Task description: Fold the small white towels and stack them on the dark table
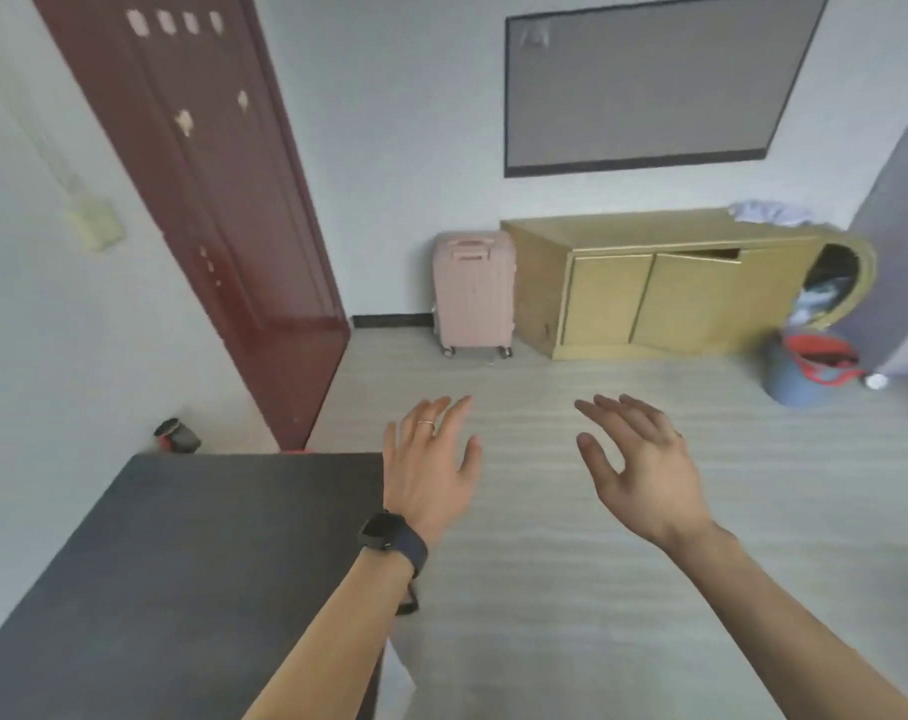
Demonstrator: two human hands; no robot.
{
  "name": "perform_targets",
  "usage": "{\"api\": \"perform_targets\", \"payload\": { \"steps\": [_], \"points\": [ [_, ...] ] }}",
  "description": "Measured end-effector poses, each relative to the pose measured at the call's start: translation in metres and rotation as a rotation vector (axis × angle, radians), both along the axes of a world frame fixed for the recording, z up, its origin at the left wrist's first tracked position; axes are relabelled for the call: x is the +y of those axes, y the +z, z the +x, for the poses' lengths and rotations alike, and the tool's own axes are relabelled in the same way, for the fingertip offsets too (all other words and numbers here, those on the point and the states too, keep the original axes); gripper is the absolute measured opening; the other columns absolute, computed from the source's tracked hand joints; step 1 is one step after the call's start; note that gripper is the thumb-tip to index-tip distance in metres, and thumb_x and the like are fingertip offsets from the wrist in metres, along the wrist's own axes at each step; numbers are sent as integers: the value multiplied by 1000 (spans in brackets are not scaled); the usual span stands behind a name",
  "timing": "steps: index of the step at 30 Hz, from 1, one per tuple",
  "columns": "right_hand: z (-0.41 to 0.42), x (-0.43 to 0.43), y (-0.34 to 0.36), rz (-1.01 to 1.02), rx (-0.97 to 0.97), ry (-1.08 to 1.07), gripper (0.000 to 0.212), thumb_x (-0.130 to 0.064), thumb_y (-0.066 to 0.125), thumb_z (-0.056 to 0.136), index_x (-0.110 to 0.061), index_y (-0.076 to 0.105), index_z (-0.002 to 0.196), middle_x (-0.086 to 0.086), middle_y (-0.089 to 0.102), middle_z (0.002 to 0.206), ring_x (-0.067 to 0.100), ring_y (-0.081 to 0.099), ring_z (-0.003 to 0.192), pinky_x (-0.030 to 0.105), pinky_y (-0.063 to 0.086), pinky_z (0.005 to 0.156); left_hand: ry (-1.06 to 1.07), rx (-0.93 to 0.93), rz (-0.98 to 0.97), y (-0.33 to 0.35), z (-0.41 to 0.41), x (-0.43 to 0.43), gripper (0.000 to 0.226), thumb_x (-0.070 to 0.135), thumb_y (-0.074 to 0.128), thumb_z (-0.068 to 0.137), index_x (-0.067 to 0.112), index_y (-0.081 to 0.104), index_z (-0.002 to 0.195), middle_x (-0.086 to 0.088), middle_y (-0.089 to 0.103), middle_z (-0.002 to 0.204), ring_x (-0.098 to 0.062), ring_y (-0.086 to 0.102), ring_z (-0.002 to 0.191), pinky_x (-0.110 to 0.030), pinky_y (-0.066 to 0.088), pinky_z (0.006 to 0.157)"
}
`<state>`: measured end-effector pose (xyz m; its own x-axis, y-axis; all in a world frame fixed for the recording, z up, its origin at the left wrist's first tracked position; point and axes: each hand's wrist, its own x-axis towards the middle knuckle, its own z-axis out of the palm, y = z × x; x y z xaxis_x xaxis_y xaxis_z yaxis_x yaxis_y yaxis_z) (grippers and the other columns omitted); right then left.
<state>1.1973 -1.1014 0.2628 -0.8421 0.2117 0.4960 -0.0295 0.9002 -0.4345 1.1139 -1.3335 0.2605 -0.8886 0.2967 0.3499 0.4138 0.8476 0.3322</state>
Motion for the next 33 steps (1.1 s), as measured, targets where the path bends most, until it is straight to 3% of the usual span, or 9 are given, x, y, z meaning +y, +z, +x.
{"api": "perform_targets", "payload": {
  "steps": [6, 15, 23, 33],
  "points": [
    [-4, 143, 47, 55, 79, -204, 44, -48, 44, 94, -33, 60, 131, -7, 63, 132, 23, 49, 130, 46, 45, 101, -216, 89, -1, 58, -53, 150, 52, 50, 37, 90, 33, 53, 136, 1, 58, 135, -23, 52, 123, -44, 42, 101],
    [-45, 323, 105, 85, 154, -307, 45, -50, 45, 92, -34, 61, 130, -6, 60, 135, 25, 49, 128, 48, 46, 98, -317, 109, 131, 112, -117, 327, 48, 45, 45, 91, 32, 54, 136, 5, 56, 137, -18, 50, 128, -42, 42, 104],
    [-141, 445, 108, 109, 158, -358, 44, -49, 43, 93, -33, 62, 129, -7, 61, 134, 23, 47, 129, 45, 47, 95, -370, 109, 184, 116, -215, 453, 44, 39, 52, 96, 33, 50, 140, 6, 51, 143, -16, 45, 132, -36, 39, 109],
    [-305, 589, 107, 105, 205, -406, 46, -53, 41, 93, -33, 64, 126, -9, 61, 134, 22, 49, 127, 43, 48, 98, -469, 63, 269, 108, -398, 614, 42, 40, 51, 97, 39, 50, 139, 13, 47, 145, -9, 39, 136, -34, 38, 111]
  ]
}}
